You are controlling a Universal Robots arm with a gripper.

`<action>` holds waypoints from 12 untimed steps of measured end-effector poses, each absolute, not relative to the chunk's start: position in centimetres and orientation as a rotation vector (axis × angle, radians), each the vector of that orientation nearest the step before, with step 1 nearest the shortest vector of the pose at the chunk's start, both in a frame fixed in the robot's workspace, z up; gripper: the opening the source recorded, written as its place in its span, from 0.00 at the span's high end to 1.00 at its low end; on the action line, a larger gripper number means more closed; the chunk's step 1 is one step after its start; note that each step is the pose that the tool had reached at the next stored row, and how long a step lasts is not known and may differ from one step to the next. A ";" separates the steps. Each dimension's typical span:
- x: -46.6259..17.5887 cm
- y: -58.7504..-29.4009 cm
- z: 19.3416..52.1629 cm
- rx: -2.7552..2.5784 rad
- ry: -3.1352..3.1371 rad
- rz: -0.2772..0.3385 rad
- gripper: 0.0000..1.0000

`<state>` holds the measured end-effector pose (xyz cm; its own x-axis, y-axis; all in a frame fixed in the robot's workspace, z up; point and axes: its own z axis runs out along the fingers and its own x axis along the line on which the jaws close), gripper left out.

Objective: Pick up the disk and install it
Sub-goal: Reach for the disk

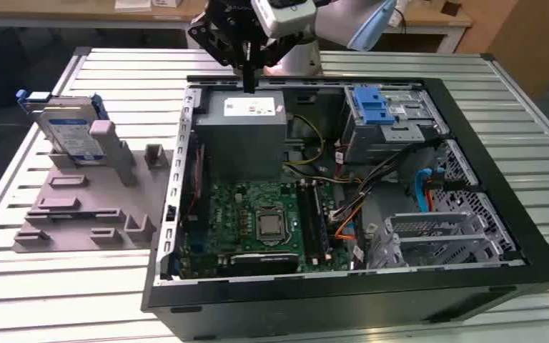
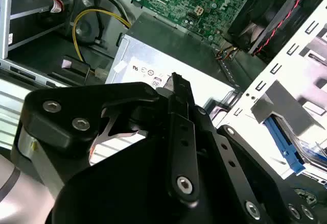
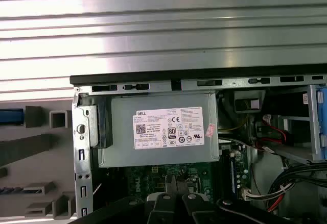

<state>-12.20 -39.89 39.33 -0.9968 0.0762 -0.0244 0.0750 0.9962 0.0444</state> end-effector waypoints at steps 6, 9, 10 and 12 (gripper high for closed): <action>-12.2 -39.9 39.3 0.118 3.113 0.067 0.89; -12.4 -39.9 39.3 0.118 3.112 0.068 0.89; -12.4 -39.9 39.3 0.118 3.112 0.068 0.89; -12.5 -39.9 39.3 0.118 3.112 0.068 0.89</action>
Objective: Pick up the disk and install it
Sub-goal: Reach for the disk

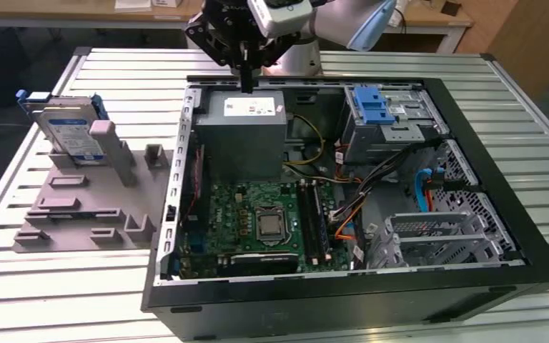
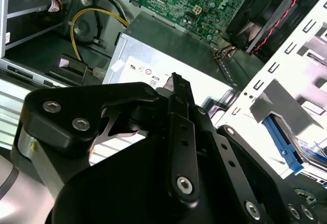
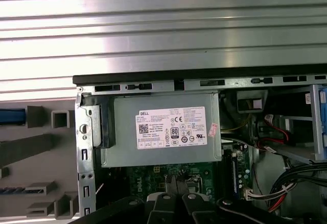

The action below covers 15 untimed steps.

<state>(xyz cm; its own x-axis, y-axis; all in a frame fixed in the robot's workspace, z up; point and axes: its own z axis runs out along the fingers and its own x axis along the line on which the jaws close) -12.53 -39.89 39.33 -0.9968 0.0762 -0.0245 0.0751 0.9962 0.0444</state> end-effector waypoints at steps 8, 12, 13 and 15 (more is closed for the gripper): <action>-12.8 -39.9 39.3 0.118 3.112 0.068 0.89; -13.0 -39.9 39.3 0.118 3.113 0.068 0.89; -13.0 -39.9 39.3 0.118 3.113 0.068 0.89; -13.1 -39.9 39.3 0.118 3.113 0.068 0.89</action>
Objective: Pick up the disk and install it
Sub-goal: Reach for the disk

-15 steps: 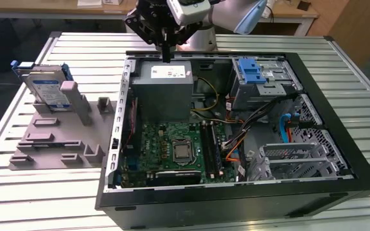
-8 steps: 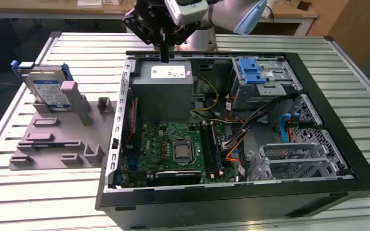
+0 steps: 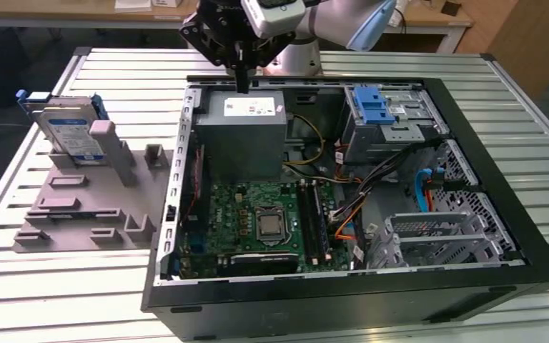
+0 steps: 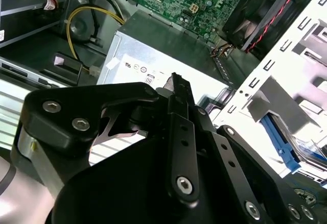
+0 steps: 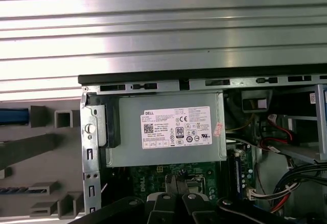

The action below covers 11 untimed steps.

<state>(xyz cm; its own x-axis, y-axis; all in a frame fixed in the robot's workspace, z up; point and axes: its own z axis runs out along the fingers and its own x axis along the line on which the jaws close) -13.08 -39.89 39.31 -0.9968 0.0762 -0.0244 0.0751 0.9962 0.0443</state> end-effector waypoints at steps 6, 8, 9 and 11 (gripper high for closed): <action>-13.3 -39.9 39.3 0.118 3.112 0.068 0.89; -13.4 -39.9 39.3 0.118 3.112 0.068 0.89; -13.4 -39.9 39.3 0.118 3.112 0.068 0.89; -13.4 -39.9 39.3 0.118 3.112 0.068 0.89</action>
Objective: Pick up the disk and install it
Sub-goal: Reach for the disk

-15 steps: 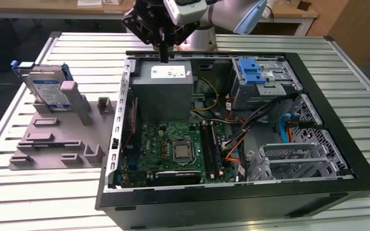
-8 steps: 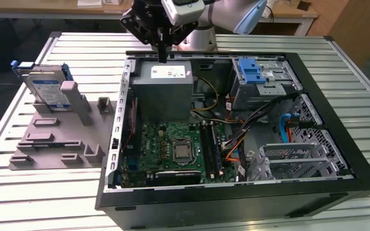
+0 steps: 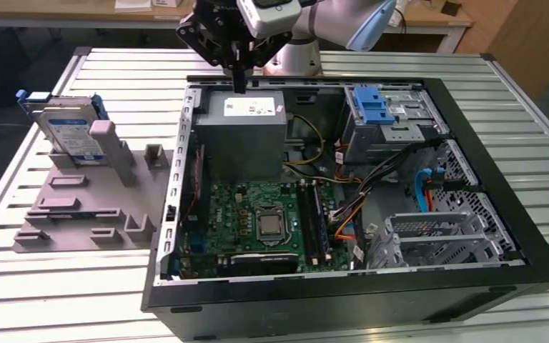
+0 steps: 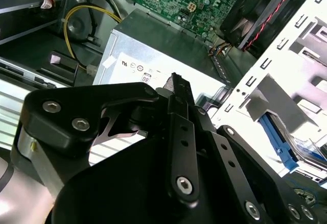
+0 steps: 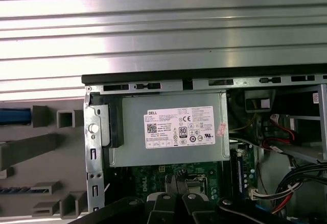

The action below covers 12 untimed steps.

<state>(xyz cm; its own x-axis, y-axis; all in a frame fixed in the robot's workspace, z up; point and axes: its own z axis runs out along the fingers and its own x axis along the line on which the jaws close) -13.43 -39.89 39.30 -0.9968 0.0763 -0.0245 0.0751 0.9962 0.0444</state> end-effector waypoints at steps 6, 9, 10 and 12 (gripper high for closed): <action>-13.5 -39.9 39.3 0.118 3.113 0.068 0.89; -13.6 -39.9 39.3 0.118 3.112 0.068 0.89; -13.6 -39.9 39.3 0.118 3.113 0.068 0.89; -13.7 -39.9 39.3 0.118 3.112 0.068 0.89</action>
